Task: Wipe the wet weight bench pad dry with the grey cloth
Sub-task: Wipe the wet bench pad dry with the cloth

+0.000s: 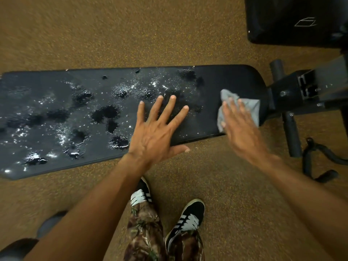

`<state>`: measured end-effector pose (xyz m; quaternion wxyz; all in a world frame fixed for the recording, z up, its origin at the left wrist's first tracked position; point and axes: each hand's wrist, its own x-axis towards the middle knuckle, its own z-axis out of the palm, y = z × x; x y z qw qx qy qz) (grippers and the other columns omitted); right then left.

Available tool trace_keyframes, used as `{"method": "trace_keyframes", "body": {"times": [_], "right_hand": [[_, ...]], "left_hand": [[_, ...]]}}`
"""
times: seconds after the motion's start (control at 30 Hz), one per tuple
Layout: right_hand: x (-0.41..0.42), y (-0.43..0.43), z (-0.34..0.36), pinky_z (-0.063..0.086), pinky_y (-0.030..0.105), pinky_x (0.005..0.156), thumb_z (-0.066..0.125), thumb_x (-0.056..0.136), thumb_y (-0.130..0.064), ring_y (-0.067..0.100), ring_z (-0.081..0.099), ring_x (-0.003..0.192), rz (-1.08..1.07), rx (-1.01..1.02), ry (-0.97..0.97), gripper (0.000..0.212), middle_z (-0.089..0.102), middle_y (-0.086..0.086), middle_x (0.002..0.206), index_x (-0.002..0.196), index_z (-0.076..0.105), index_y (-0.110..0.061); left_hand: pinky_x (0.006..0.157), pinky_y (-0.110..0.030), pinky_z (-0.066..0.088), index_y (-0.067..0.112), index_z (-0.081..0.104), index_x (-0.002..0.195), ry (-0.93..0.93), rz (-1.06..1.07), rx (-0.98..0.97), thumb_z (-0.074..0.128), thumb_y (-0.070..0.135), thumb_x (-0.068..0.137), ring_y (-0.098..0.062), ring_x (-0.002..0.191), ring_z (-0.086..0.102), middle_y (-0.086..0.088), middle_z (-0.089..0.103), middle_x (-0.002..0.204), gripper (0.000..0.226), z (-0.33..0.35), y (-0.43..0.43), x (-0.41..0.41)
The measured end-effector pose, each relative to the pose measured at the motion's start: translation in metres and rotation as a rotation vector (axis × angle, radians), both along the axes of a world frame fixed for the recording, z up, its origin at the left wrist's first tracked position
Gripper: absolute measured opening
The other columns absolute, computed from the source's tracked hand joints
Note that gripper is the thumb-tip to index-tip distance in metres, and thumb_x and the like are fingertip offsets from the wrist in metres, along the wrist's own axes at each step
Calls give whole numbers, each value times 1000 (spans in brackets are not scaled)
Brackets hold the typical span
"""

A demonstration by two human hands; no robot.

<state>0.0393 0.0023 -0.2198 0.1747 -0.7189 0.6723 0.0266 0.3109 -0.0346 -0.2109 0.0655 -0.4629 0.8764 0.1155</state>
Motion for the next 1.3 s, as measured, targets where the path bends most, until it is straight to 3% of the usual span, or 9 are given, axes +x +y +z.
{"method": "trace_keyframes", "body": {"times": [0.13,0.3,0.4,0.5,0.63,0.83,1.0,1.17,1.3], "right_hand": [[-9,-60,-2,4,52,123,21,108,-31,33,-5,152,-139,-42,-26,55,4,13,166,157,9,-9],[26,-114,-12,3,51,123,24,108,-27,34,-1,152,-84,-97,-89,53,12,15,165,156,16,-6],[46,-99,-7,5,52,123,25,107,-27,34,4,152,52,-104,-150,54,16,17,163,155,22,-3],[38,-42,0,9,49,124,23,105,-26,31,3,153,212,-55,-93,55,16,16,163,155,21,-4],[-4,-11,12,4,42,125,25,109,-27,19,-9,152,35,30,-80,52,1,3,165,157,5,-17],[-2,-94,-3,6,53,123,20,106,-33,36,2,152,-94,-57,-71,58,15,19,163,155,19,-2],[46,-131,-9,5,49,123,28,107,-27,34,10,152,94,-115,-116,53,23,18,161,154,25,-3],[28,-75,-3,3,36,124,31,105,-19,27,9,152,310,-91,-87,52,23,15,161,154,25,-3],[-12,-76,9,2,34,123,35,105,-11,25,4,153,177,-35,-39,54,16,14,164,156,18,-5]], "left_hand": [[112,-77,3,40,-9,158,-50,61,35,20,96,75,-36,154,-13,-4,-11,169,105,-11,-5,14],[110,-79,4,41,-9,158,-40,59,25,16,94,78,-35,154,-15,-3,-9,169,100,-16,-2,13],[111,-79,4,42,-6,158,-41,72,11,19,95,78,-33,154,-12,-2,-5,170,100,-15,-2,13],[111,-79,4,42,-5,159,-23,81,15,21,95,77,-33,154,-12,-1,-5,170,100,-15,-2,13],[111,-79,3,43,-9,158,-34,79,45,20,95,77,-32,154,-17,-1,-11,169,101,-15,-3,13],[110,-79,3,43,-15,156,-51,68,56,17,95,77,-33,152,-21,0,-17,168,100,-15,-3,13],[110,-79,0,45,-19,155,-68,71,74,19,96,77,-32,152,-23,2,-20,167,100,-16,-5,11],[110,-80,0,45,-21,154,-64,68,82,18,95,77,-32,151,-24,2,-22,167,100,-15,-5,11],[109,-80,0,43,-21,154,-67,64,74,17,94,78,-33,152,-23,0,-21,167,100,-16,-4,12]]}}
